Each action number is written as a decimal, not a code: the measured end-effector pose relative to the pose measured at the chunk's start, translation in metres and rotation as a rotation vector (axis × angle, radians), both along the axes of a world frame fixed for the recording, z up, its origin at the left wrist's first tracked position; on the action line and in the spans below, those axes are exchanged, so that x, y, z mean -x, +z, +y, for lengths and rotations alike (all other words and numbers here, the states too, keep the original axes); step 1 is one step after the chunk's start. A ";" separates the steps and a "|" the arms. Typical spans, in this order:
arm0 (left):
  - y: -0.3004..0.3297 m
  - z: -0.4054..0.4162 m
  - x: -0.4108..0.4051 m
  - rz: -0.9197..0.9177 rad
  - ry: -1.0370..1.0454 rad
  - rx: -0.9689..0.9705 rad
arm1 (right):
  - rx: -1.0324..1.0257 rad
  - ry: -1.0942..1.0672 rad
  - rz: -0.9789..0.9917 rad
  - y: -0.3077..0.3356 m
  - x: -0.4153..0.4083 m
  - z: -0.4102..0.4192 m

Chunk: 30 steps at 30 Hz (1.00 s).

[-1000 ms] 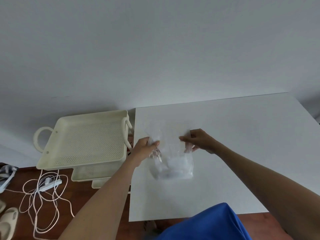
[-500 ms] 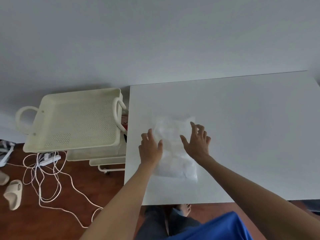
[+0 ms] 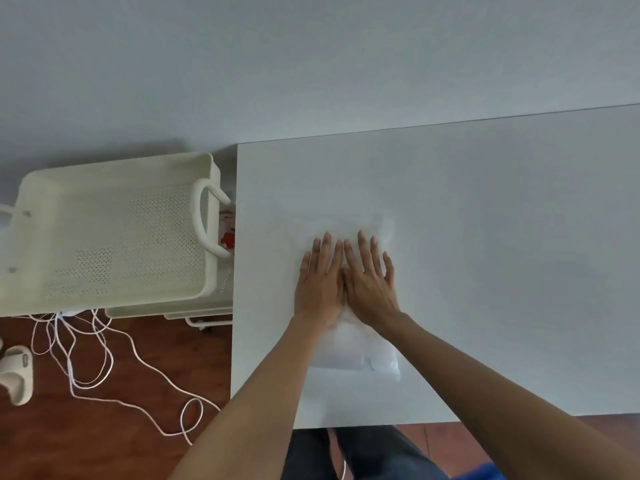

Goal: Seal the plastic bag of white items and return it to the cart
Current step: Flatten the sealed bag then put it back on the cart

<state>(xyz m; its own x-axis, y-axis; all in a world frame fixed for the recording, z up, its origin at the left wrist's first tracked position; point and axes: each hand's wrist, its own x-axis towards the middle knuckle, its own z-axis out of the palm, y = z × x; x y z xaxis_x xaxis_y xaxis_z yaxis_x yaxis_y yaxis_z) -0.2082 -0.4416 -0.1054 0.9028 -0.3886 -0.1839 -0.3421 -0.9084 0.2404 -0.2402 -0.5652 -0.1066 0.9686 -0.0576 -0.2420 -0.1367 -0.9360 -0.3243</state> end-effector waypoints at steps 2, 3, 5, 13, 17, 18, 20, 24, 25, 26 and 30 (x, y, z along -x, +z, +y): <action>-0.006 0.001 0.005 0.007 0.025 -0.010 | 0.014 0.005 -0.023 -0.007 0.003 0.001; -0.009 0.001 0.008 0.005 0.033 -0.029 | 0.018 0.005 -0.034 -0.010 0.005 0.002; -0.013 0.001 0.012 0.000 0.045 -0.050 | 0.008 0.004 -0.053 -0.014 0.006 0.002; 0.001 -0.005 0.007 0.029 0.091 -0.022 | -0.073 -0.012 -0.065 -0.003 0.004 -0.002; 0.001 -0.002 -0.012 -0.073 0.035 -0.003 | -0.124 -0.072 -0.212 0.003 -0.009 0.005; -0.003 0.001 -0.016 -0.056 0.010 -0.009 | -0.131 -0.060 -0.205 0.002 -0.014 0.007; -0.012 0.008 -0.019 -0.016 -0.018 -0.027 | -0.136 -0.020 -0.152 -0.004 -0.019 0.009; -0.023 0.018 -0.021 -0.042 -0.014 -0.007 | -0.068 0.009 -0.120 -0.018 -0.018 0.004; -0.024 0.019 -0.021 -0.054 0.003 -0.006 | -0.057 -0.003 -0.124 -0.020 -0.018 0.003; -0.025 0.019 -0.020 -0.061 0.025 -0.013 | -0.048 -0.015 -0.126 -0.021 -0.017 0.003; -0.026 0.024 -0.022 -0.042 0.115 -0.004 | -0.018 -0.077 -0.095 -0.025 -0.018 0.000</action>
<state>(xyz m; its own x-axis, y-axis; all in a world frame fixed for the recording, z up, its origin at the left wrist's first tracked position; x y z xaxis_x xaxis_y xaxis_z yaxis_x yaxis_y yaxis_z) -0.1863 -0.4176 -0.1318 0.9483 -0.2814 -0.1467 -0.2452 -0.9432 0.2242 -0.2223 -0.5655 -0.1313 0.9800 -0.1295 -0.1512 -0.1761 -0.9180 -0.3554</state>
